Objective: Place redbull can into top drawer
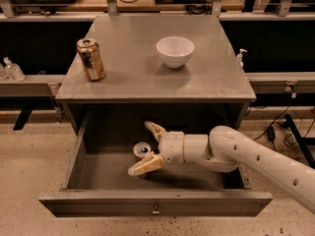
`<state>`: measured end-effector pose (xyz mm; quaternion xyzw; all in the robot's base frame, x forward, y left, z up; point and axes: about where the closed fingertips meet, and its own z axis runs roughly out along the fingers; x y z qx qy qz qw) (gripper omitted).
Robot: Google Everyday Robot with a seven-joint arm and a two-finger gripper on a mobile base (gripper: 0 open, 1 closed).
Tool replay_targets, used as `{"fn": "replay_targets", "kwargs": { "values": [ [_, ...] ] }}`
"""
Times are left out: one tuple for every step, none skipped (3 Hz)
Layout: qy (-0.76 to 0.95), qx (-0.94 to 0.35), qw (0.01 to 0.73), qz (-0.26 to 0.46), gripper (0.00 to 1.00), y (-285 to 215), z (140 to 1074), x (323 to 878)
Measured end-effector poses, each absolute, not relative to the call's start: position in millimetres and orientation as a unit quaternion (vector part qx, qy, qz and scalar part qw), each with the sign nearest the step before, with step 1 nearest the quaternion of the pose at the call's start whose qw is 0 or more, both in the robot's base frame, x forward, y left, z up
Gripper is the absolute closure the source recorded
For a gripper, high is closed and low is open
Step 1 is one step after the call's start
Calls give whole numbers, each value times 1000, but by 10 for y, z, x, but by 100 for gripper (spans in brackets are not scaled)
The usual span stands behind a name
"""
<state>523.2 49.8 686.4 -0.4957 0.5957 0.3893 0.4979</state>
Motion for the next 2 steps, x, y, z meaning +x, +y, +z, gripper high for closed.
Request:
{"fn": "replay_targets", "kwargs": {
  "values": [
    [583,-502,503,394,0,492,6969,5215],
    [577,-516,496,394,0,387,7283,5116]
  ]
}}
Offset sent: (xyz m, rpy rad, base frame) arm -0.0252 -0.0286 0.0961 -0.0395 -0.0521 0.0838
